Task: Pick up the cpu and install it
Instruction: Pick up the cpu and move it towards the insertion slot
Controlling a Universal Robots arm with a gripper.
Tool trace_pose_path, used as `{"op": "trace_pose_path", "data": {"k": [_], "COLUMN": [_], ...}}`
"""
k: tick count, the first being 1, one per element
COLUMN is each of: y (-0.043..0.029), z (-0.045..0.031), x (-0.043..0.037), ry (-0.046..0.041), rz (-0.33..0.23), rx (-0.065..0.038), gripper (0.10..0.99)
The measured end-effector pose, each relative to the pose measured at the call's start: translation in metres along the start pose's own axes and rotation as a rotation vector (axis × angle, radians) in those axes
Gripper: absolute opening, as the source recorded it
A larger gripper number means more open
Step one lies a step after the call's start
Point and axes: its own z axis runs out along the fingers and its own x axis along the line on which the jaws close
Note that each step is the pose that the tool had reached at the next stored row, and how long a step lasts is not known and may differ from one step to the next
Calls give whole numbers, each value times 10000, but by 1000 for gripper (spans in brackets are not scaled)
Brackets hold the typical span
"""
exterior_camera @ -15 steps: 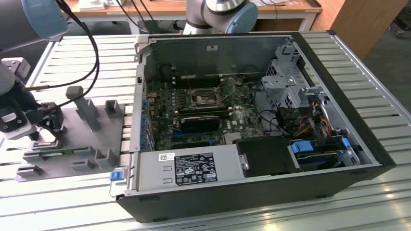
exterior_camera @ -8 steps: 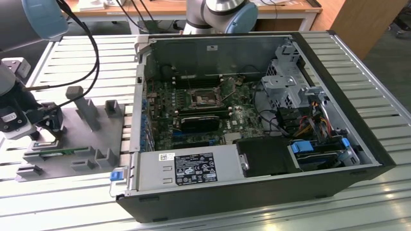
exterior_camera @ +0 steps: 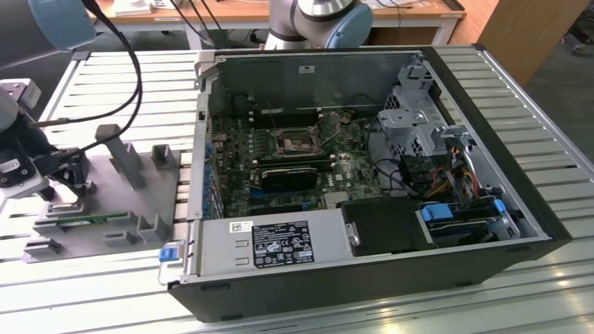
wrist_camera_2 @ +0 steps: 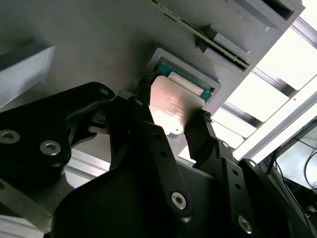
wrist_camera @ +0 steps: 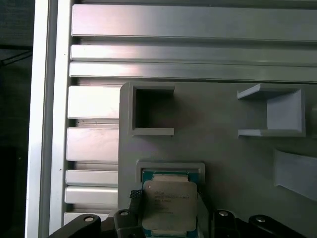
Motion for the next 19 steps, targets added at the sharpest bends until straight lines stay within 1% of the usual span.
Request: {"op": "trace_pose_path", "data": {"k": [4, 12, 19], "y": [2, 4, 8], "z": [-51, -89, -173], "x": [0, 2, 4], "ry": [9, 21, 22], "rz": [0, 5, 11], "rx": [0, -3, -2], "gripper": [525, 525, 525]}}
